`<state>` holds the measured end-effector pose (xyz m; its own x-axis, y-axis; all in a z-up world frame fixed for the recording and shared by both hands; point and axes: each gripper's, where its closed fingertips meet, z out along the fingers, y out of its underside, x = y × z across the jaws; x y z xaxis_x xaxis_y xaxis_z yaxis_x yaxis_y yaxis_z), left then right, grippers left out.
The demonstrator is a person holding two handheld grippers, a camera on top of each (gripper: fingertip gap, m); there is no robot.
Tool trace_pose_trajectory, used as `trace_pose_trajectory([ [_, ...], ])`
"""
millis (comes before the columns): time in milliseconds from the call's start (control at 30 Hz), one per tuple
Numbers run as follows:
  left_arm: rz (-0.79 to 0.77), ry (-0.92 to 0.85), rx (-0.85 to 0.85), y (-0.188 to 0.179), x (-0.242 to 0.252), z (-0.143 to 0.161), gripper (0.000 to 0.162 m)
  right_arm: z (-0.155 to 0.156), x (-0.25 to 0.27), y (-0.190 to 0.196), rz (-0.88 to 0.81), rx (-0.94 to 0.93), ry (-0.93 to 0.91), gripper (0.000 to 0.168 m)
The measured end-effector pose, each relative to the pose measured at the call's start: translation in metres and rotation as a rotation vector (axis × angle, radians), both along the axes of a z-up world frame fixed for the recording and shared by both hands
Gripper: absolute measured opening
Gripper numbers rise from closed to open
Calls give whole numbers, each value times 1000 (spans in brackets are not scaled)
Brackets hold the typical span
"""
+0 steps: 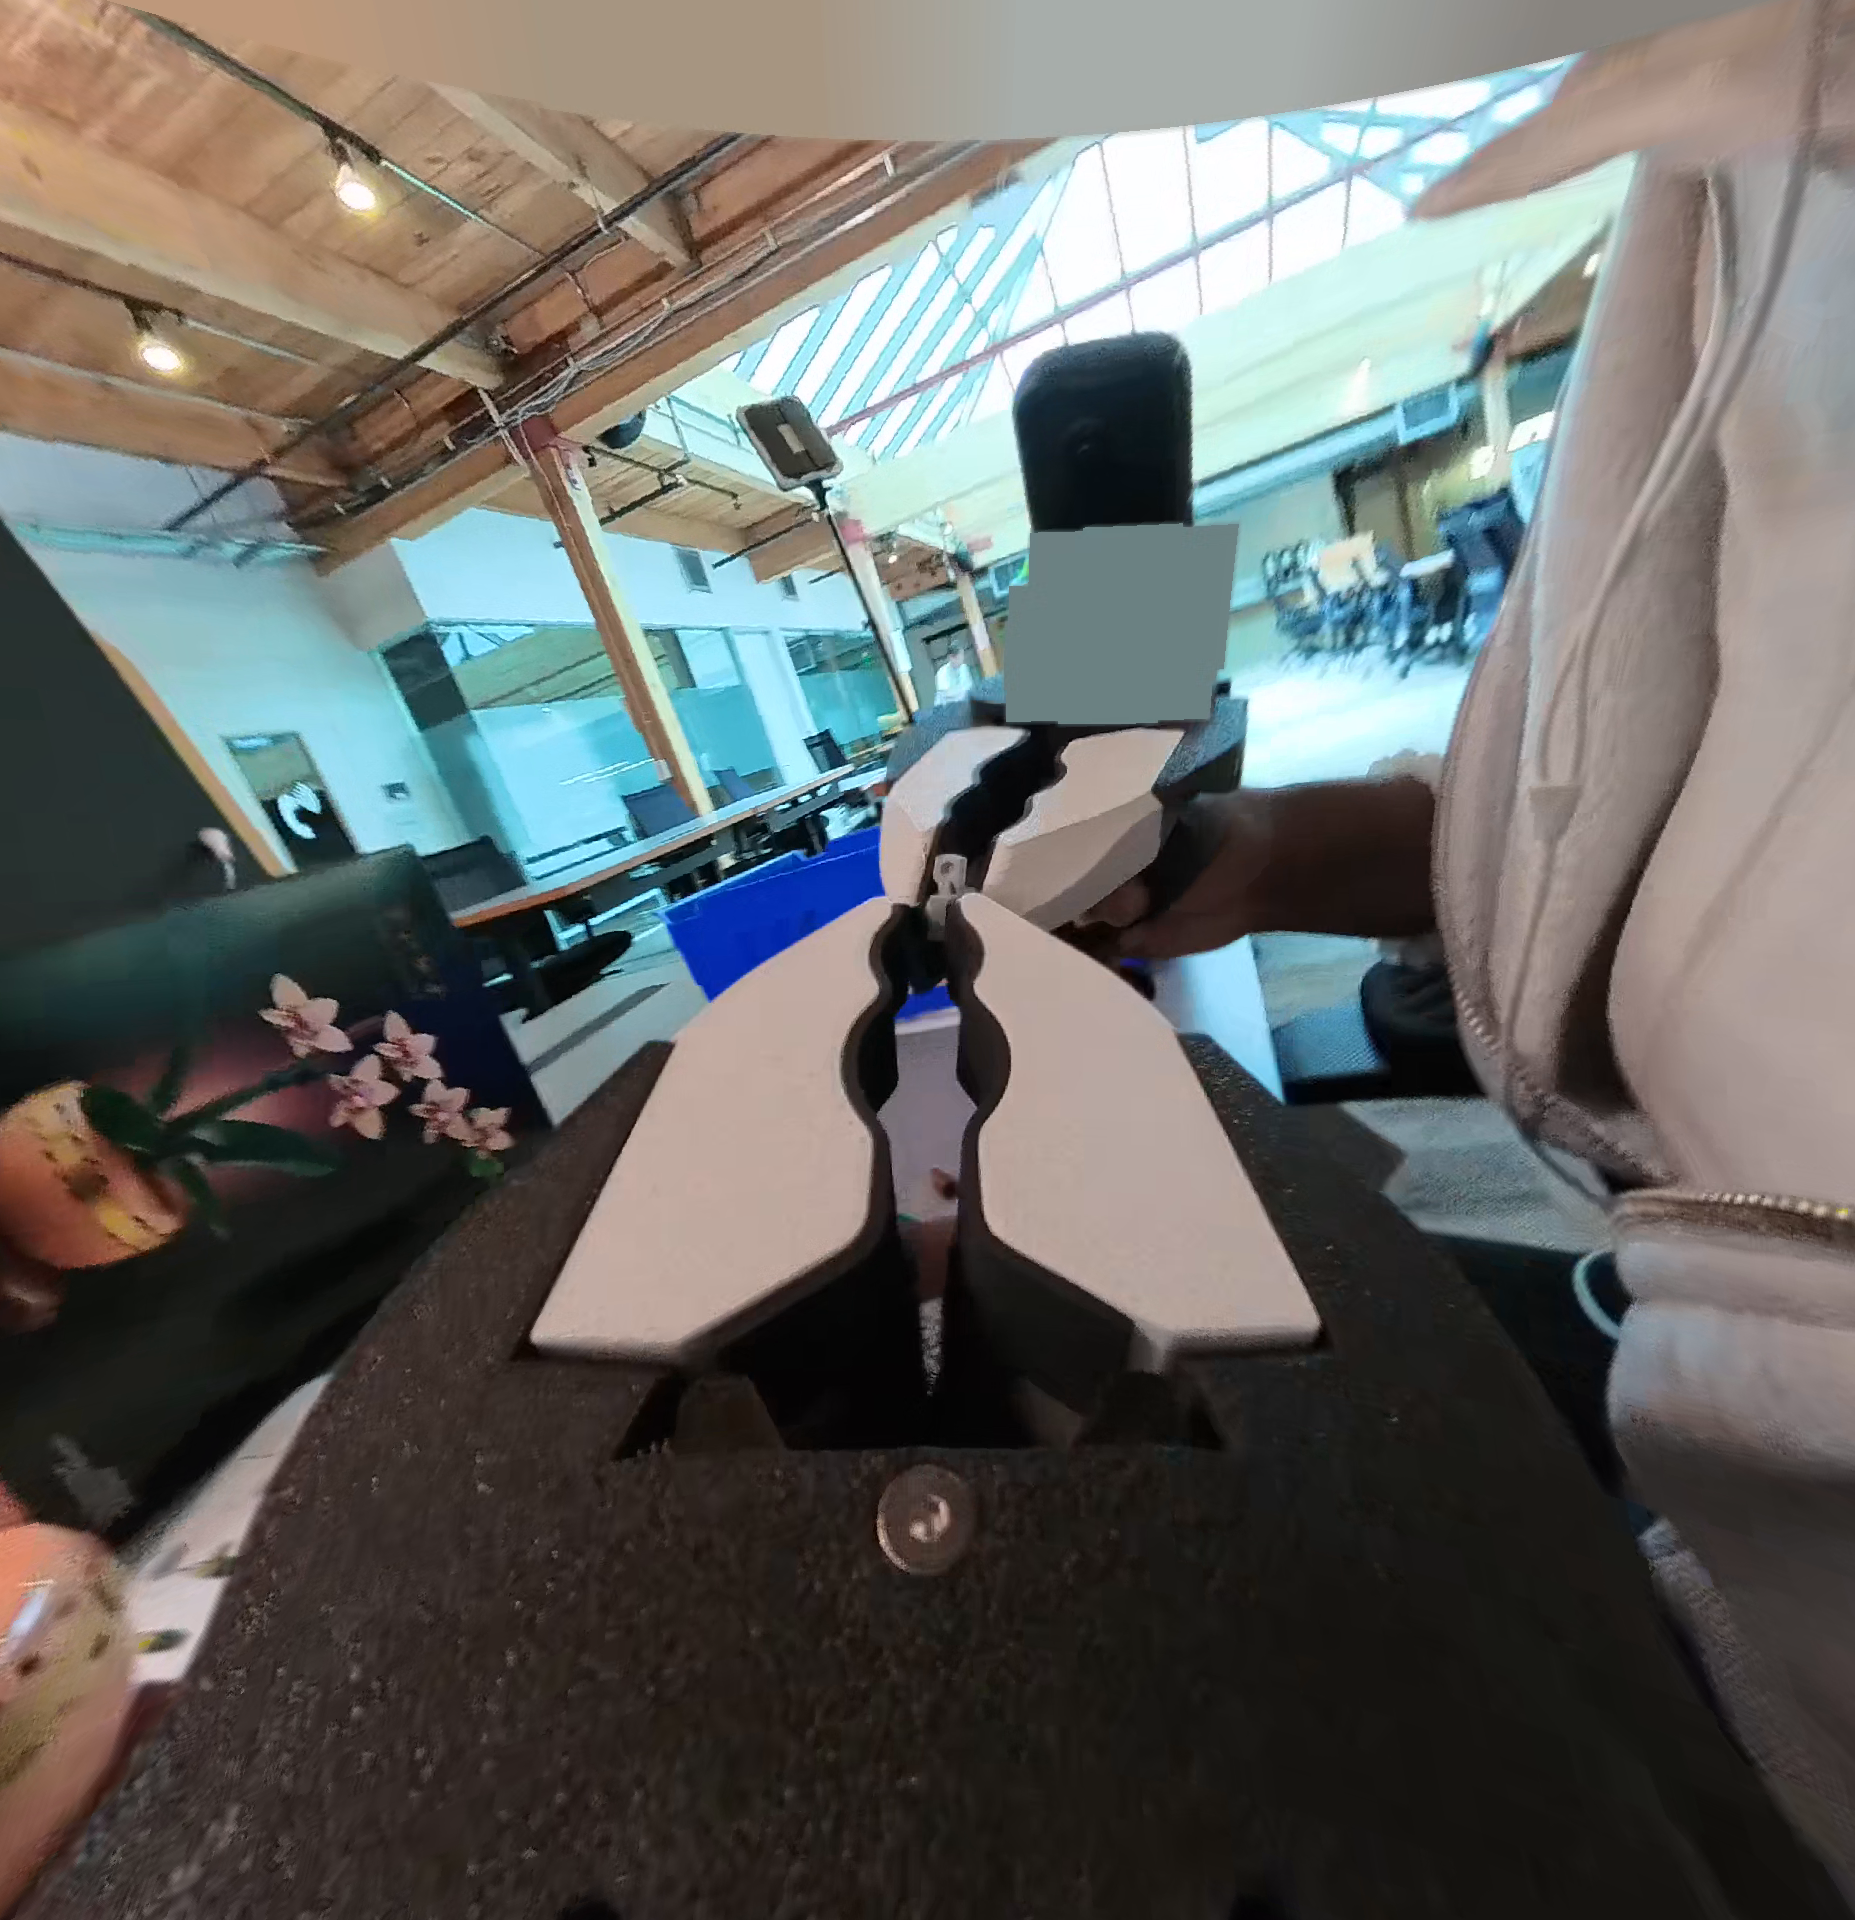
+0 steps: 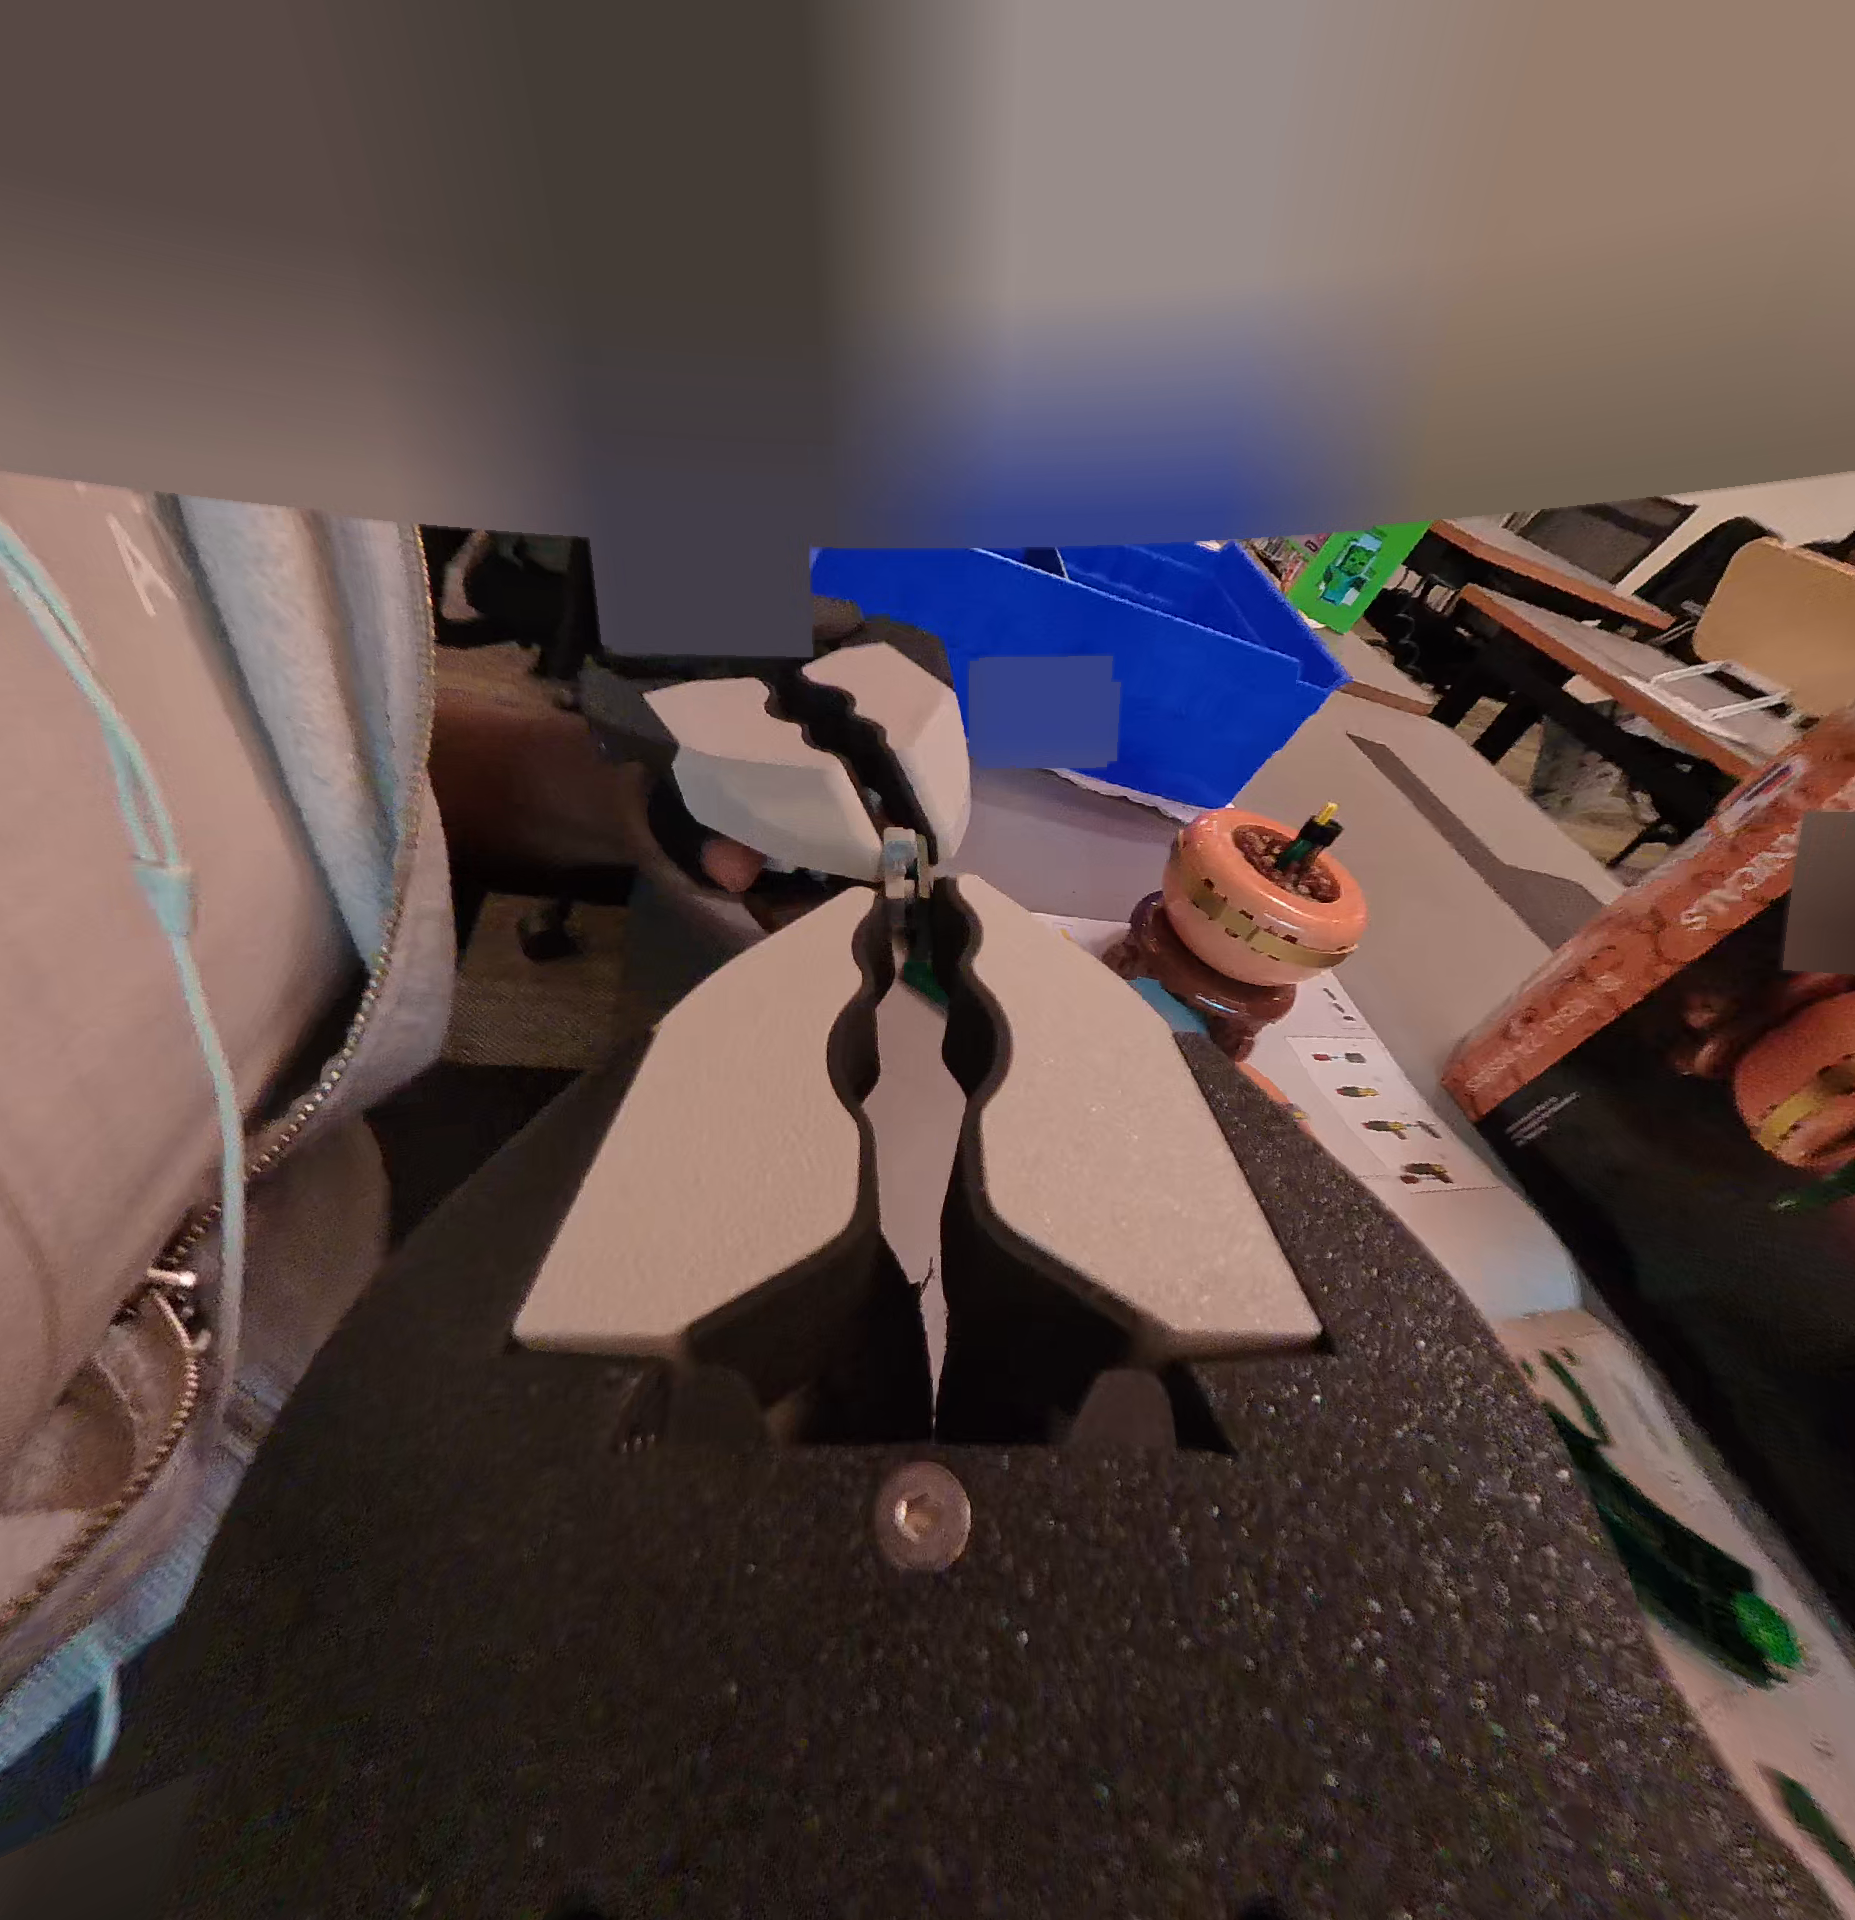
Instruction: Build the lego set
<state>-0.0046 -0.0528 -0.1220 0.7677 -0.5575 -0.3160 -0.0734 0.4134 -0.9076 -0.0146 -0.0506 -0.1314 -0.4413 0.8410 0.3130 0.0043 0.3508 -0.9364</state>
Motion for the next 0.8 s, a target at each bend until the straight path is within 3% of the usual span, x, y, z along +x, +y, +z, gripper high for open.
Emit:
trace_pose_trajectory([
  [100,-12,10,-47,1,1,-1,7,0,3,0,-11,77,25,7],
  [167,-20,14,-73,1,0,-2,17,-1,3,-2,-9,141,34,8],
  [333,-71,89,-98,-4,6,-6,7,-2,8,-5,19,236,41,8],
  [467,-25,258,-56,-5,9,-15,5,-12,11,-7,53,273,-12,8],
  [600,1,393,-69,-5,9,-24,5,-19,11,-8,50,271,-42,8],
  [800,-48,329,-88,-6,8,-22,5,-17,9,-9,53,161,10,8],
])
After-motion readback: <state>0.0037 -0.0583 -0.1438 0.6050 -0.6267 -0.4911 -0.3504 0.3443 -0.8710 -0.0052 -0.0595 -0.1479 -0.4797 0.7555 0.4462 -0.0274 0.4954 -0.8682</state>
